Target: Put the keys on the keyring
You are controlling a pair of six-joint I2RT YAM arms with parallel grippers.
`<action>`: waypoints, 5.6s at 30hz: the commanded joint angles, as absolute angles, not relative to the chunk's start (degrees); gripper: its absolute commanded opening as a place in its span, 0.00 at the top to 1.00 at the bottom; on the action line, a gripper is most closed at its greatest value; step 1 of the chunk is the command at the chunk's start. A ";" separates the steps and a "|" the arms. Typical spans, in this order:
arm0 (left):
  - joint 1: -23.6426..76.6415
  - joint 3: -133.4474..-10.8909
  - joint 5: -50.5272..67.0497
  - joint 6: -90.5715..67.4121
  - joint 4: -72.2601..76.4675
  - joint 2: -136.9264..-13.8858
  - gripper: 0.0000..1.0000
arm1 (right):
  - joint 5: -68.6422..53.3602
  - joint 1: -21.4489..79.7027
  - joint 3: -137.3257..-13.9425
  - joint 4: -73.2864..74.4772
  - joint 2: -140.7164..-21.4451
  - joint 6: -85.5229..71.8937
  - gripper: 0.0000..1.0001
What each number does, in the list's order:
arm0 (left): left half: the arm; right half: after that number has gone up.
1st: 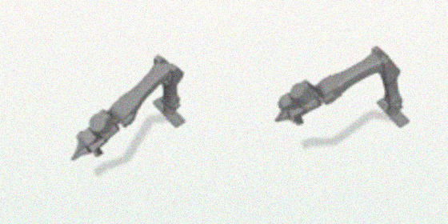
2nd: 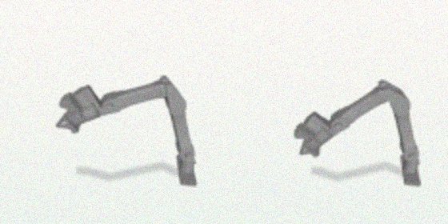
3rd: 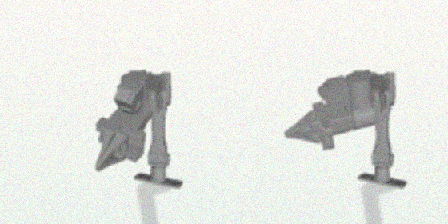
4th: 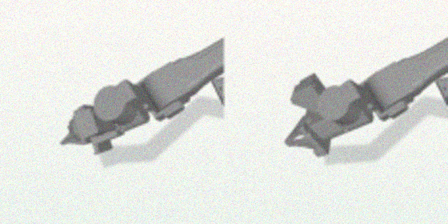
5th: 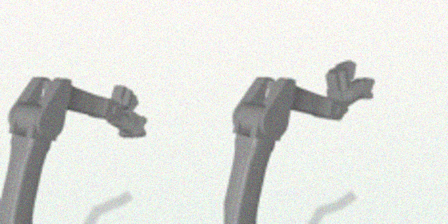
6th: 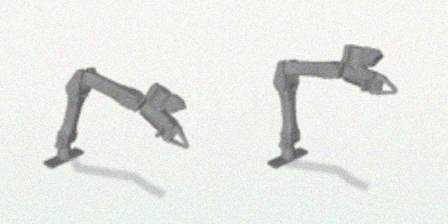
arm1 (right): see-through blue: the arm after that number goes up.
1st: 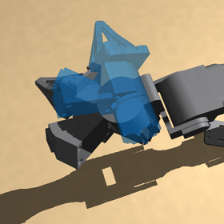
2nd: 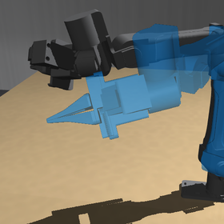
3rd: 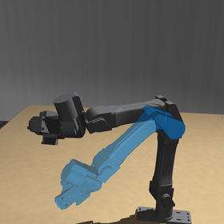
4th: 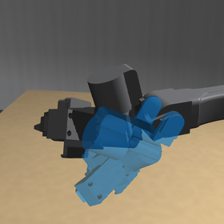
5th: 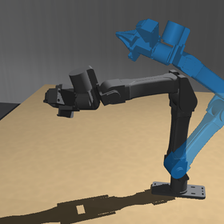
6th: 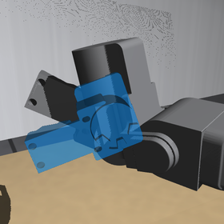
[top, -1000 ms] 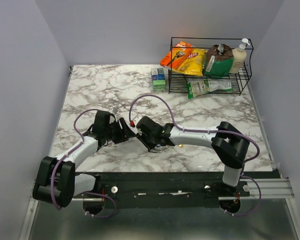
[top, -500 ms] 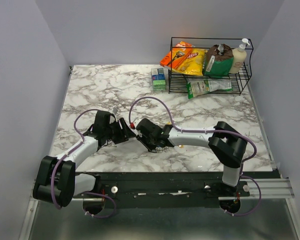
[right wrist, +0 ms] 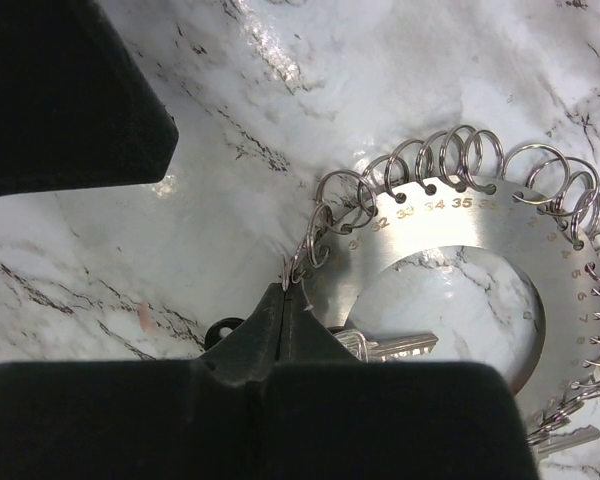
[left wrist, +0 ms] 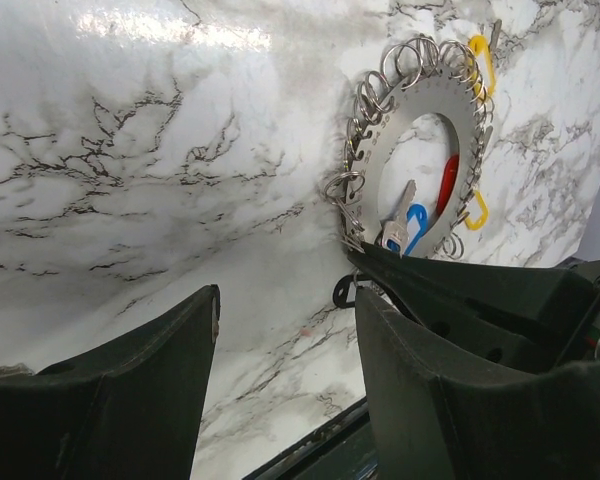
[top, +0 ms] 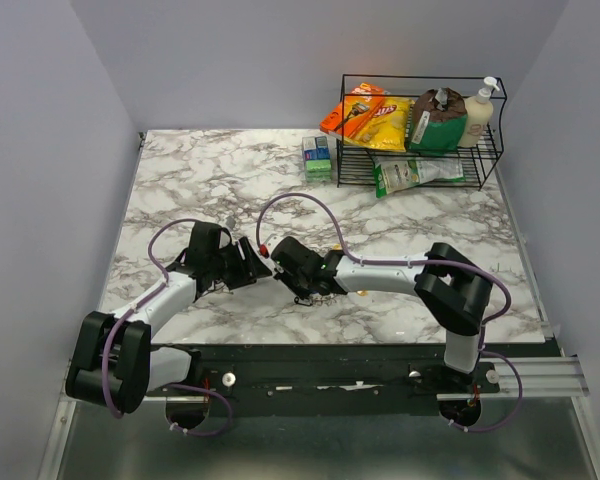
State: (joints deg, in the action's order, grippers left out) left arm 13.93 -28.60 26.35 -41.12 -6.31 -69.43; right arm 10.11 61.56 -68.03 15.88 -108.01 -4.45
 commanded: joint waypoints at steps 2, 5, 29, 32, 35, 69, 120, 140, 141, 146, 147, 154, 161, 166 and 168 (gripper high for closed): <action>13.62 -31.37 24.79 -38.85 -9.58 -67.33 0.35 | 10.99 62.05 -67.68 16.87 -105.30 -4.39 0.99; 13.62 -32.17 24.17 -37.88 -10.81 -65.92 0.34 | 10.37 62.05 -68.20 16.87 -102.67 -4.39 0.99; 13.62 -40.51 26.54 -34.72 -13.62 -51.07 0.35 | -2.18 59.24 -69.53 13.11 -84.91 -0.53 0.99; 13.62 -42.09 27.86 -34.72 -13.10 -49.84 0.35 | -5.25 58.36 -68.12 10.82 -81.22 -0.53 0.99; 13.62 -44.11 30.58 -34.63 -12.22 -49.13 0.35 | -7.90 56.69 -67.68 9.50 -78.32 -0.53 0.99; 21.26 -51.06 63.02 -45.98 18.92 -52.29 0.44 | -48.86 43.68 -67.85 -4.57 -68.73 -14.24 0.99; 24.61 -65.82 54.85 -17.94 -20.19 -54.14 1.00 | -39.64 41.49 -66.09 2.19 -64.60 -10.55 0.23; 31.02 -84.72 41.05 3.69 -53.08 -63.81 1.00 | -47.81 40.61 -75.06 12.30 -72.25 -5.89 0.17; 31.20 -85.16 40.87 3.78 -53.26 -63.98 1.00 | -47.73 40.61 -75.23 12.57 -72.51 -5.71 0.18; 32.08 -85.52 40.78 3.34 -52.65 -63.98 1.00 | -47.55 40.61 -75.50 13.45 -73.48 -5.27 0.18; 32.25 -85.60 40.78 3.43 -52.73 -64.07 1.00 | -47.55 40.61 -75.50 13.45 -73.56 -5.36 0.18; 33.05 -85.60 41.04 2.99 -51.95 -64.07 1.00 | -47.20 40.61 -75.32 13.45 -74.27 -5.71 0.18; 33.48 -85.69 41.92 2.46 -50.98 -64.60 1.00 | -47.90 40.69 -75.15 13.10 -74.62 -6.24 0.17; 34.01 -85.87 42.19 2.20 -50.54 -65.04 1.00 | -48.25 40.69 -74.97 12.66 -75.06 -6.77 0.17; 34.19 -85.96 42.19 2.11 -50.36 -65.04 1.00 | -48.25 40.69 -74.88 12.39 -75.15 -6.77 0.17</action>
State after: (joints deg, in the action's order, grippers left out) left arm 33.58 -83.79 41.15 2.74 -52.77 -65.21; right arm -46.52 40.86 -73.28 12.84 -74.43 -6.15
